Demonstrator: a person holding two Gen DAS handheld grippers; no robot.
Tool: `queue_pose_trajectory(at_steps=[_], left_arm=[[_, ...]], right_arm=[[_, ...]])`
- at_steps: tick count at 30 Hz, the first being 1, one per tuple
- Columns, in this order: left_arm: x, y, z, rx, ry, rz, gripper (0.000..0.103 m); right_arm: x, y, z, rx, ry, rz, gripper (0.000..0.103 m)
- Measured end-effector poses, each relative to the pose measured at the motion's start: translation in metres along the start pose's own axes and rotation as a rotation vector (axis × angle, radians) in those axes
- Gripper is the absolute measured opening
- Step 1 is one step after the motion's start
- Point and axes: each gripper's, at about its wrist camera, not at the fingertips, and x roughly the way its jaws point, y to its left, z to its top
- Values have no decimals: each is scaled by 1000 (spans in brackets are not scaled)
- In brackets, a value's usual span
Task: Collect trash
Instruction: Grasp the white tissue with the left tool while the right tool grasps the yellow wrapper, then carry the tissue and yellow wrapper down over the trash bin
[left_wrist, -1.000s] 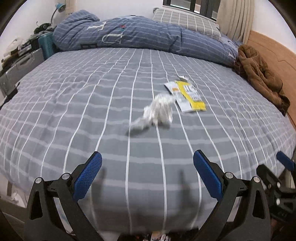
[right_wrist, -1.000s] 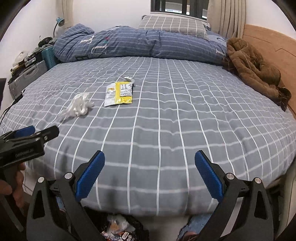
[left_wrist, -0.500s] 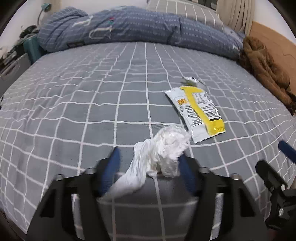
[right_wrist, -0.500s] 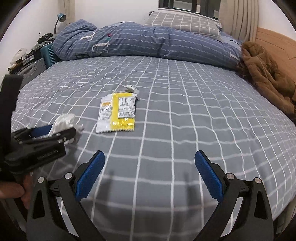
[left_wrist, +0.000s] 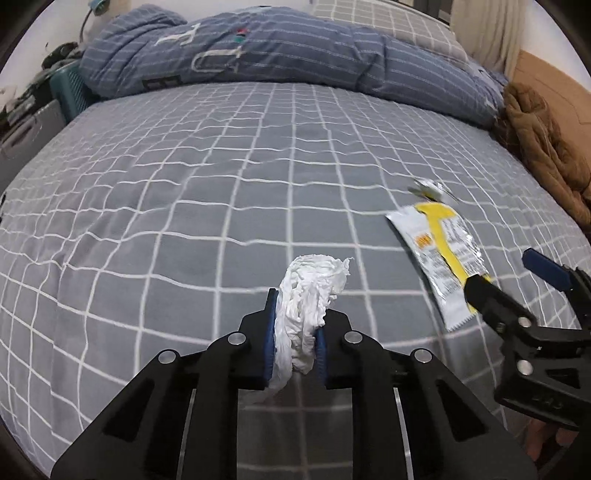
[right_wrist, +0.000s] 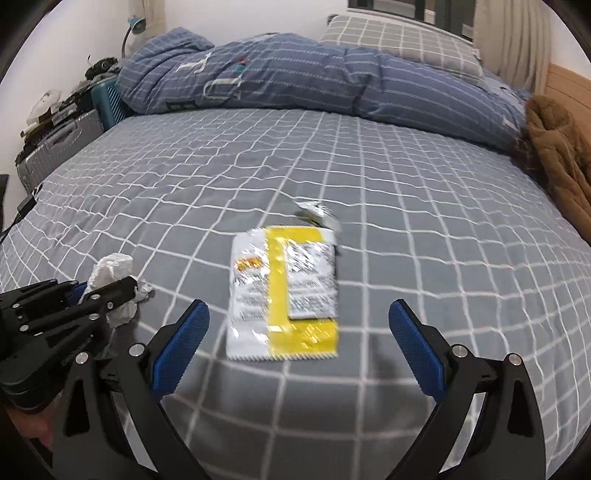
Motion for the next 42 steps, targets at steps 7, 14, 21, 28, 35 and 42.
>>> queue_pose_trajectory(at_steps=[7, 14, 21, 28, 35, 42], left_arm=[[9, 10, 2, -15, 12, 10, 17], [11, 9, 0, -10, 15, 11, 17], [12, 9, -1, -10, 15, 11, 17], [7, 9, -4, -10, 13, 9, 17], [-11, 9, -10, -13, -3, -3, 17], [-31, 4, -21, -17, -10, -25, 17]], right_arm=[[32, 5, 9, 20, 88, 11, 91], [44, 11, 10, 11, 123, 8, 68], [41, 17, 5, -36, 118, 2, 45], [29, 13, 4, -25, 83, 3, 42], [-1, 6, -3, -16, 32, -12, 42], [-29, 3, -16, 1, 18, -18, 42]])
